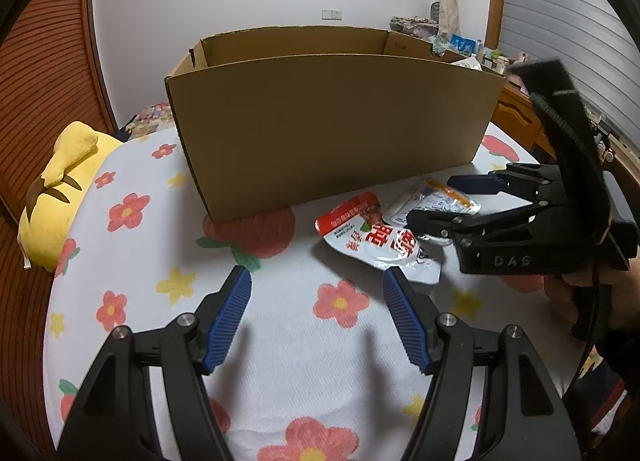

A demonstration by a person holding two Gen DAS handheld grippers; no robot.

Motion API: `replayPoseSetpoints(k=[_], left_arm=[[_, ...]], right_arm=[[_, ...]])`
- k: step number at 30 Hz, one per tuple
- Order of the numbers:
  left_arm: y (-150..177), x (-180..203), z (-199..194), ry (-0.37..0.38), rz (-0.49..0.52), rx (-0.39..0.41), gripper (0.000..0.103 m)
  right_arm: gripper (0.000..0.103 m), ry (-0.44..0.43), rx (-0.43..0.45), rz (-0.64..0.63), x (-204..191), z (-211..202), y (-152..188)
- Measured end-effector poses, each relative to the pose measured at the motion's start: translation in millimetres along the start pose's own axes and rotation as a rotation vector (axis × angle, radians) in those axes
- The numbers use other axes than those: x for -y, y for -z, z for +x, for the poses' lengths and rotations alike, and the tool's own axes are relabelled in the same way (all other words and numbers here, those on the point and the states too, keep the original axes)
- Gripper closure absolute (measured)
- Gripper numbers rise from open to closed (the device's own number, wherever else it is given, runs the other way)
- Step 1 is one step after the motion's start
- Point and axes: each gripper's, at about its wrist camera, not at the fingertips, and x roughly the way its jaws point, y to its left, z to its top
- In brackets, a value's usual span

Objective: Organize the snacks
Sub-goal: 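Move the left tool toward the red-and-white pouch while the right tool approaches the orange-strip pouch, then grasp the orange-strip pouch with the right tool while the left tool grasps the red-and-white pouch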

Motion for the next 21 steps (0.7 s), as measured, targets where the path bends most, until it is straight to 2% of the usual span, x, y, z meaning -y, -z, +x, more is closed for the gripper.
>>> replayPoseSetpoints(k=[11, 12, 14, 17, 21], left_arm=[[1, -1, 10, 0.006, -0.010, -0.017, 0.034], [1, -1, 11, 0.005, -0.009, -0.019, 0.034], [1, -2, 13, 0.003, -0.012, -0.024, 0.034], [1, -2, 14, 0.008, -0.021, -0.023, 0.034], [0, -4, 14, 0.009, -0.022, -0.018, 0.034]], right_arm=[[0.027, 0.014, -0.028, -0.054, -6, 4, 6], [0.033, 0.017, -0.021, -0.052, -5, 3, 6], [0.036, 0.010, -0.017, -0.045, -4, 2, 6], [0.048, -0.024, 0.002, -0.025, -1, -2, 7], [0.049, -0.012, 0.015, -0.028, -4, -5, 8]])
